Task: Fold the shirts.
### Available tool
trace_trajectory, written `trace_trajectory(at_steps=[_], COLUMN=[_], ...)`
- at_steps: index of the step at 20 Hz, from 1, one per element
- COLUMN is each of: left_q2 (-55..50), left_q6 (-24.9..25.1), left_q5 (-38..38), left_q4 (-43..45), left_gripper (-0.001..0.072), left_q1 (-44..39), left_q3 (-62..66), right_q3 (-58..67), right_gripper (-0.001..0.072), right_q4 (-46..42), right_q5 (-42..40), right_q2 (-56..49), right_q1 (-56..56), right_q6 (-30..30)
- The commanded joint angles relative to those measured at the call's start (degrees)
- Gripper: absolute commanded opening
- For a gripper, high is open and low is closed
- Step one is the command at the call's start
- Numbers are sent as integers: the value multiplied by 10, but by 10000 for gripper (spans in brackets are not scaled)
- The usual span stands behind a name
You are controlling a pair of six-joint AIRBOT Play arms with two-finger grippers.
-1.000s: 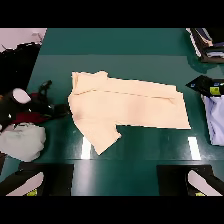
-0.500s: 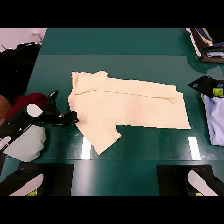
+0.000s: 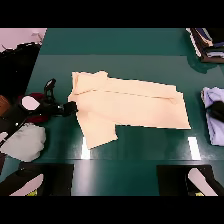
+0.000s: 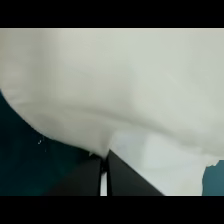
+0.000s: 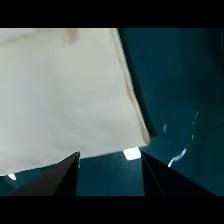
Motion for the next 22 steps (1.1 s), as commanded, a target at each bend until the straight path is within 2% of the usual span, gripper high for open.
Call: trace_trajectory(at_steps=[1,6,12,13,15,16,17,19,22], left_q2=[0,0,0,0,0,0,0,0,25], left_q6=[21,21,21,21,21,21,21,21,11], left_q5=[-7,-7,-8,-9,-9,-9,-10,-15,-20], left_q4=[-5,-3,-3,-3,-3,-3,-3,-3,16], left_gripper=[27,27,27,27,27,27,27,27,25], left_q1=[0,0,0,0,0,0,0,0,1], left_q3=[27,27,27,27,27,27,27,27,36], right_q3=[-126,-215,-175,-163,-143,-136,-132,-132,-128], right_gripper=[453,437,418,332,320,255,156,29,15], right_q4=[-13,100,102,102,101,101,99,99,99], right_q5=[0,-74,-135,-143,-151,-152,-158,-171,-177], right_q2=[8,-37,-96,-103,-116,-121,-124,-116,-62], right_q1=[-96,-100,2,16,37,45,53,65,75], right_q6=[9,-7,-5,-5,4,4,4,4,4])
